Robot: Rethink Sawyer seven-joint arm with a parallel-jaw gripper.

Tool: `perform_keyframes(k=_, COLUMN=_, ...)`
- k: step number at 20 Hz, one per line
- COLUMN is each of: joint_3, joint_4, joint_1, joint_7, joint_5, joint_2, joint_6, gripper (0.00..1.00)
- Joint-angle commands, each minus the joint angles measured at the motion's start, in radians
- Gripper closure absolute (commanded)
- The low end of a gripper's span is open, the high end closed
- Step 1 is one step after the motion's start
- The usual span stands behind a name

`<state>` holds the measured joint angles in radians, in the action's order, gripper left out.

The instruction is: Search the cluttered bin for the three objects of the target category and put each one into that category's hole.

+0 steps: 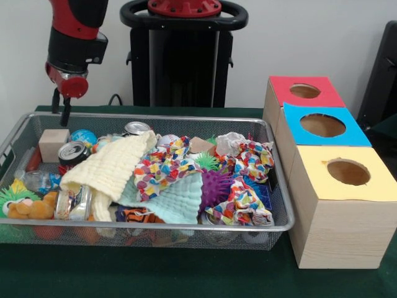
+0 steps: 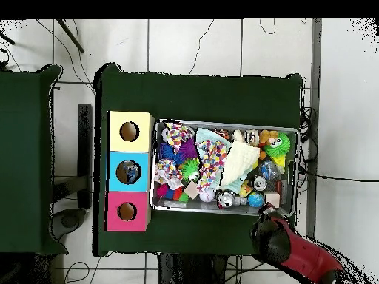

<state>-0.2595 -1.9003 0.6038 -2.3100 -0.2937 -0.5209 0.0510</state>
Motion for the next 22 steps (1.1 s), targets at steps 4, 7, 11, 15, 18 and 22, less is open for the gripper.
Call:
perform_keyframes(k=4, joint_3=0.3, joint_4=0.132, joint_1=0.128, joint_7=-0.048, joint_5=-0.087, joint_2=0.145, joint_6=0.12, gripper=0.0)
perform_keyframes(k=7, joint_3=0.315, joint_4=0.18, joint_1=0.133, joint_7=-0.029, joint_5=-0.09, joint_2=0.154, joint_6=0.065, gripper=0.0)
perform_keyframes(k=11, joint_3=0.304, joint_4=0.241, joint_1=0.102, joint_7=-0.039, joint_5=-0.071, joint_2=0.184, joint_6=0.052, gripper=0.0)
perform_keyframes(k=15, joint_3=0.291, joint_4=0.308, joint_1=0.066, joint_7=-0.045, joint_5=-0.039, joint_2=0.225, joint_6=0.031, gripper=0.0)
perform_keyframes(k=18, joint_3=0.307, joint_4=0.346, joint_1=0.07, joint_7=-0.041, joint_5=-0.03, joint_2=0.247, joint_6=-0.002, gripper=0.0)
perform_keyframes(k=22, joint_3=0.331, joint_4=0.375, joint_1=0.08, joint_7=-0.031, joint_5=-0.036, joint_2=0.268, joint_6=-0.032, gripper=0.0)
